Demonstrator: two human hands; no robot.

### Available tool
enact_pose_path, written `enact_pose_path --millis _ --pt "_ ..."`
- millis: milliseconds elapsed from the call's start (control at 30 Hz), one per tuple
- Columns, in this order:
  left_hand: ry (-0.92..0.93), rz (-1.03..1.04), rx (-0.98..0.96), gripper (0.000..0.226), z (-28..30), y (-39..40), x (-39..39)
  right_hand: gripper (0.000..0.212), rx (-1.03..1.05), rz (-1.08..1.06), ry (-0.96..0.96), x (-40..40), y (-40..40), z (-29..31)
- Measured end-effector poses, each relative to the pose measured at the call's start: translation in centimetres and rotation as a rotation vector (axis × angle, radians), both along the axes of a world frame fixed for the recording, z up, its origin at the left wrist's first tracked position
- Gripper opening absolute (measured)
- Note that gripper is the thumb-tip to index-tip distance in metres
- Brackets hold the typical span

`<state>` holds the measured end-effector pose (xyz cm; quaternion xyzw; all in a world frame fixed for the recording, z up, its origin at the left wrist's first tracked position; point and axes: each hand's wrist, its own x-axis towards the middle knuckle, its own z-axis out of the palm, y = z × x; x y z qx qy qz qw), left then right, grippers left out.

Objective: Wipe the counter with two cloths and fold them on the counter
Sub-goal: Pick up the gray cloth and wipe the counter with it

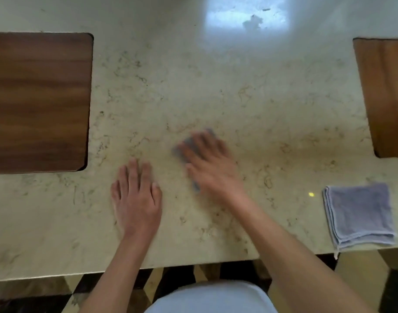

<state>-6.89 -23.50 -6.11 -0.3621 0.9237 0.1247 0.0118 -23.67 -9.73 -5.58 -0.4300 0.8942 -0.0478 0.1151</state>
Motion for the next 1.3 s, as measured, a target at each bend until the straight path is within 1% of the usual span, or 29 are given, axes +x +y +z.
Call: enact_pose_path --millis 67,100,133,167,200,233,267,333,367,400,433,467,500,533,567,633,667,700,733,800,867,933,967,1033,1100,1133,1200,1233,1300 --pt "0.004 -0.007 0.001 0.059 -0.3 0.1 0.0 0.061 0.088 -0.368 0.042 -2.7 7.8 -0.2" --pt "-0.002 -0.012 -0.001 0.059 -0.4 0.2 0.0 0.063 0.128 -0.554 0.037 -4.1 10.9 0.2" --pt "-0.01 -0.01 -0.003 0.058 -0.5 0.2 -0.1 0.064 0.147 -0.698 0.021 -5.0 12.3 0.6" --pt "-0.014 -0.005 -0.008 0.058 -0.5 0.1 -0.1 0.063 0.143 -0.788 0.015 -5.2 12.2 0.4" --pt "-0.017 -0.01 -0.013 0.057 -0.5 0.1 -0.1 0.062 0.116 -0.819 0.021 -4.3 11.1 0.2" --pt "-0.021 -0.015 -0.015 0.056 -0.5 0.1 -0.1 0.062 0.093 -0.778 0.025 -2.4 9.3 0.0" --pt "-0.024 -0.015 -0.014 0.056 -0.5 0.2 -0.1 0.062 0.068 -0.665 0.026 0.5 7.5 -0.5" --pt "-0.015 -0.01 -0.017 0.056 -0.4 0.2 -0.1 0.064 0.045 -0.324 0.044 8.1 4.9 -1.2" --pt "-0.008 -0.011 -0.013 0.057 -0.5 0.3 -0.2 0.064 0.037 -0.164 0.028 11.3 4.9 -1.2" --pt "-0.001 -0.014 -0.007 0.056 -0.5 0.2 -0.2 0.062 0.006 -0.023 0.017 12.8 5.8 -1.2" --pt "0.005 -0.016 -0.006 0.056 -0.5 0.1 0.0 0.06 -0.023 0.083 0.014 12.7 7.2 -1.1" --pt "0.008 -0.017 -0.012 0.056 -0.6 0.1 0.1 0.057 -0.031 0.108 0.033 11.6 8.8 -1.0" --pt "0.007 -0.021 -0.017 0.056 -0.7 0.0 0.1 0.057 -0.013 0.059 0.075 9.8 10.5 -1.1" --pt "0.006 -0.023 -0.018 0.056 -0.7 0.1 0.1 0.057 0.017 -0.052 0.118 7.7 12.2 -1.1" --pt "0.008 -0.02 -0.019 0.056 -0.7 0.2 0.0 0.059 0.06 -0.206 0.118 5.6 13.7 -1.1" --pt "0.015 -0.005 -0.016 0.057 -0.7 0.3 -0.2 0.061 0.097 -0.561 0.039 3.5 15.2 -0.6" --pt "0.016 -0.001 -0.013 0.057 -0.7 0.4 -0.3 0.063 0.078 -0.697 0.017 3.7 14.7 -0.5" --pt "0.012 -0.003 -0.012 0.057 -0.5 0.5 -0.4 0.064 0.067 -0.767 0.016 4.7 13.5 -0.4" --pt "0.006 -0.008 -0.014 0.056 -0.4 0.6 -0.4 0.065 0.057 -0.774 0.017 6.2 11.9 -0.4" --pt "-0.005 -0.014 -0.008 0.056 -0.2 0.6 -0.5 0.066 0.031 -0.683 -0.007 9.3 8.9 -0.3" --pt "-0.013 -0.006 0.028 0.056 0.4 0.6 -0.6 0.068 0.053 -0.612 -0.096 11.1 7.3 0.3" --pt "-0.01 0.01 0.058 0.054 1.2 0.8 -1.0 0.068 0.061 -0.633 -0.204 10.5 7.3 1.1" --pt "0.006 0.022 0.076 0.052 1.8 1.1 -1.3 0.065 0.018 -0.651 -0.252 9.9 7.7 1.7" --pt "0.091 0.039 0.145 0.046 3.0 2.5 -1.4 0.056 -0.153 -0.695 -0.302 8.3 9.1 3.1" --pt "0.197 0.038 0.275 0.036 4.2 5.3 -1.1 0.048 -0.303 -0.73 -0.325 6.2 10.7 4.5" --pt "0.228 0.031 0.363 0.031 4.6 7.1 -0.6 0.044 -0.326 -0.707 -0.321 5.0 11.2 4.8" --pt "0.233 0.024 0.549 0.025 5.2 10.4 0.3 0.04 -0.266 -0.591 -0.316 3.2 11.1 5.0" --pt "0.209 0.034 0.599 0.023 5.2 11.8 0.7 0.038 -0.211 -0.5 -0.313 2.5 10.5 5.0" --pt "0.141 0.077 0.592 0.018 5.1 13.7 1.3 0.032 -0.09 -0.267 -0.256 1.8 9.1 4.6"
